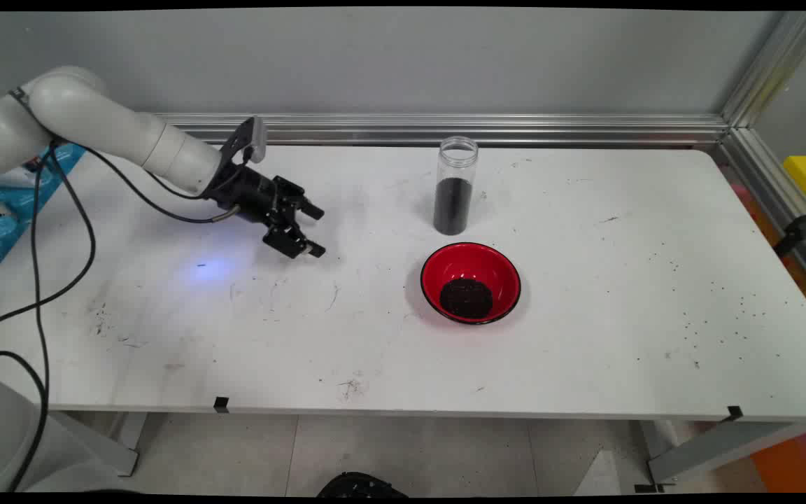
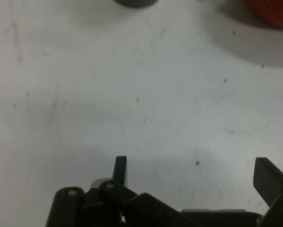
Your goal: Pick up the black seasoning powder from the table
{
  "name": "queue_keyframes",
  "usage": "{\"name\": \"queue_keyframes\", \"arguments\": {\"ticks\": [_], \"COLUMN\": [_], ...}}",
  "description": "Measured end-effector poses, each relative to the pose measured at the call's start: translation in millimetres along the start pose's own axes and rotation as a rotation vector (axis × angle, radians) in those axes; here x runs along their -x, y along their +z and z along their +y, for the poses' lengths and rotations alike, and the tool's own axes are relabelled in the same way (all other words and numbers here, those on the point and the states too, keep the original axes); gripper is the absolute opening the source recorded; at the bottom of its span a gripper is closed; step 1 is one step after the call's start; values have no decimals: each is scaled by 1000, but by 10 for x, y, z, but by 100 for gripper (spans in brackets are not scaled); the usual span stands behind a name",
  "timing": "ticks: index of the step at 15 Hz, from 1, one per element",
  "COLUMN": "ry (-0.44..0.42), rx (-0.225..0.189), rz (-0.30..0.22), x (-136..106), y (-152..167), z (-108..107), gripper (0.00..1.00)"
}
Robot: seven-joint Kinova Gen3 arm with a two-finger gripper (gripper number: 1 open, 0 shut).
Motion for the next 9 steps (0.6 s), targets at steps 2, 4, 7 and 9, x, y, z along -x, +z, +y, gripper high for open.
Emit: {"name": "queue_keyframes", "arguments": {"ticks": [2,4,7,9], "ry": [10,22,36,43], "rx": [0,-3,-13,-18], "rz": [22,46,83,105], "x": [-97,-200,-354,-446], "y": [47,119,262,361], "z": [-12,-29,-69,-97], "gripper": [100,100,100,100]}}
